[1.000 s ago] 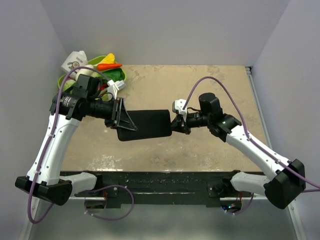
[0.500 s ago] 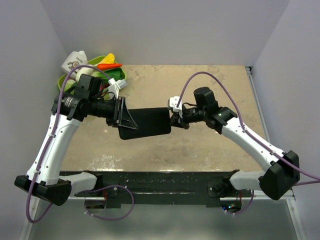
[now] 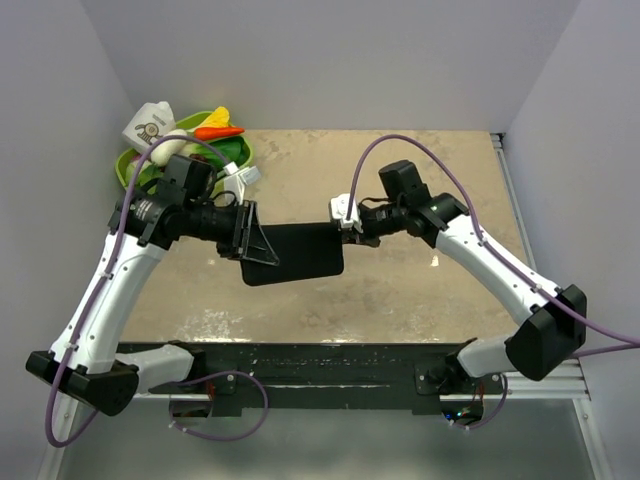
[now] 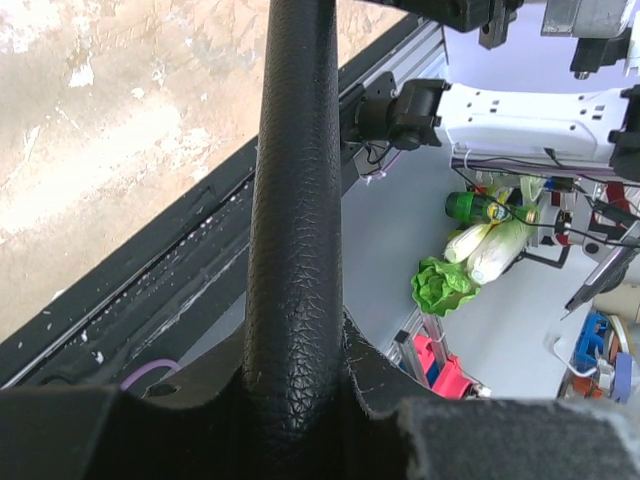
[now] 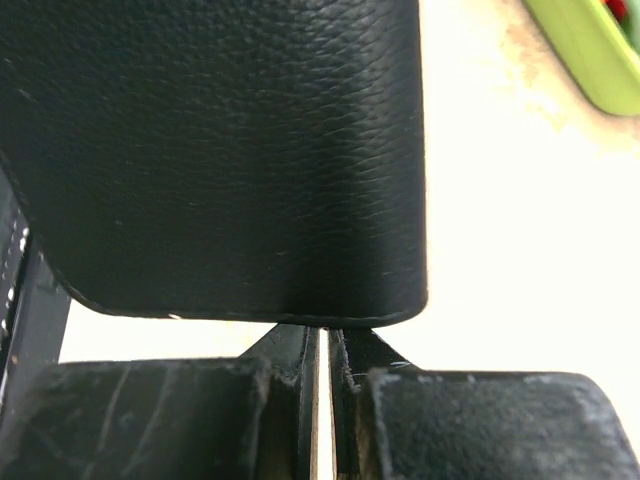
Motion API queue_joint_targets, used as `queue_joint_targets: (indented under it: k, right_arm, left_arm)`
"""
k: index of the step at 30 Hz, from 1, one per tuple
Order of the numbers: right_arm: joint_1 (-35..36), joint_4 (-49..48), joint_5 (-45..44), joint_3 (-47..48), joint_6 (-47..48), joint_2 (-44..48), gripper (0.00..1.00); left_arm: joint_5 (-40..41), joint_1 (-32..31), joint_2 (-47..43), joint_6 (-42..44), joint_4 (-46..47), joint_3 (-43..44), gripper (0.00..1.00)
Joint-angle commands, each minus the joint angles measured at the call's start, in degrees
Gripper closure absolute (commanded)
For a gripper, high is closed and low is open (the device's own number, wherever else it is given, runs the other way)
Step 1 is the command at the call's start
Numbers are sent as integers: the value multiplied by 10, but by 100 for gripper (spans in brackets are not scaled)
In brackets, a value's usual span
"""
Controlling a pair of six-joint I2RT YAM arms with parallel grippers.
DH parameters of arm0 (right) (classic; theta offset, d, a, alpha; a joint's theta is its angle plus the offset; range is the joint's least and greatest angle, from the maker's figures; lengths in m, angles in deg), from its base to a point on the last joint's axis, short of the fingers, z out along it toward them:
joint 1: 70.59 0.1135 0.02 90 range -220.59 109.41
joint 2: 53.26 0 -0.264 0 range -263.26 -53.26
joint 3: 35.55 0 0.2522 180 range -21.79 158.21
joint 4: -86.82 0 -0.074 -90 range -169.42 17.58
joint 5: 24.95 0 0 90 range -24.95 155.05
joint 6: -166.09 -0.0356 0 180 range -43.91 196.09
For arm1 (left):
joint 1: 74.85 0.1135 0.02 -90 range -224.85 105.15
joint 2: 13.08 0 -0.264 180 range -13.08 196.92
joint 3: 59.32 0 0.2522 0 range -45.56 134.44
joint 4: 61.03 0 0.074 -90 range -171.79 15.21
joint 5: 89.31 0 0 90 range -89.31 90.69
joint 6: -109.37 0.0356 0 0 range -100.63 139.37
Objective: Sort the hair-cutting tools
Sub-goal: Zip the hairdressing tool bag.
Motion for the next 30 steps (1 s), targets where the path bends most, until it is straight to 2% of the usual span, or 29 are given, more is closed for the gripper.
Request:
queue_joint_targets:
  k: [1, 9, 10, 13, 15, 23, 26, 30]
  right_arm:
    - [10, -59, 67, 71, 80, -8, 100]
    - [10, -65, 56, 109, 119, -33, 100]
    - [10, -111, 53, 103, 108, -30, 100]
    - [10, -166, 55, 94, 74, -27, 100]
    - [10, -174, 53, 95, 61, -30, 100]
    - [10, -356, -22, 24, -47, -9, 100]
    - [10, -363, -20, 28, -54, -11, 100]
    - [10, -316, -11, 38, -67, -8, 87]
  left_arm:
    - [-119, -51, -2, 3, -20, -26, 100]
    - [-132, -64, -6, 7, -25, -62, 100]
    - [-132, -66, -8, 7, -26, -69, 100]
    - [-134, -69, -12, 8, -26, -83, 100]
    - [-139, -70, -13, 9, -23, -85, 100]
    - [-148, -81, -18, -11, 2, -93, 100]
    - [-147, -84, -15, -10, 6, -93, 100]
    - [-146, -84, -13, -13, 13, -81, 100]
